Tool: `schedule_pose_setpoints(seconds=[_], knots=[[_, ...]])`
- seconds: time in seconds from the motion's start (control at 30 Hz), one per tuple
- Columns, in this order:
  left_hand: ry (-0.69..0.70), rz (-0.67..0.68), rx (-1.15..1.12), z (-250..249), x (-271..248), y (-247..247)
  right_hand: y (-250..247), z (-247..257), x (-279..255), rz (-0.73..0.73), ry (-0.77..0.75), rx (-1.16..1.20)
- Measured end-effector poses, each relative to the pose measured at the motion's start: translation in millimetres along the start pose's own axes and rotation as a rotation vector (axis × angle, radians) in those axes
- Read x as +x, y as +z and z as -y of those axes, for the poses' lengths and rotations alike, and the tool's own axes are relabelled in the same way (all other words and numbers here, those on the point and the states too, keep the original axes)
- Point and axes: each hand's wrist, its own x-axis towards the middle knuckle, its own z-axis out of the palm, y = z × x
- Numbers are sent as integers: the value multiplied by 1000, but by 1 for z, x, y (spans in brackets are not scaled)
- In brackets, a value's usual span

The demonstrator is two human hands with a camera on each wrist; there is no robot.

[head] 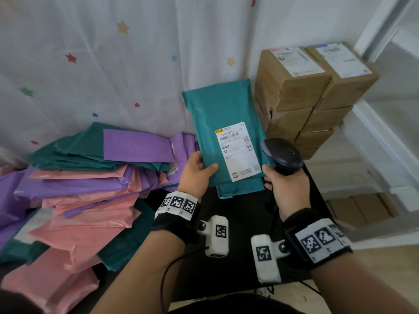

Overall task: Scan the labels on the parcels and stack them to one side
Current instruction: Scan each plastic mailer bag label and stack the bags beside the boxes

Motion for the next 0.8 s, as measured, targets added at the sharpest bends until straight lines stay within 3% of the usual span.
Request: schedule_pose_setpoints(seconds=[0.4, 0.8], knots=[[30, -112, 145, 24, 0, -27, 17, 1, -32, 314, 59, -275], [12, -114, 201, 27, 2, -29, 17, 7, -31, 333, 99, -373]])
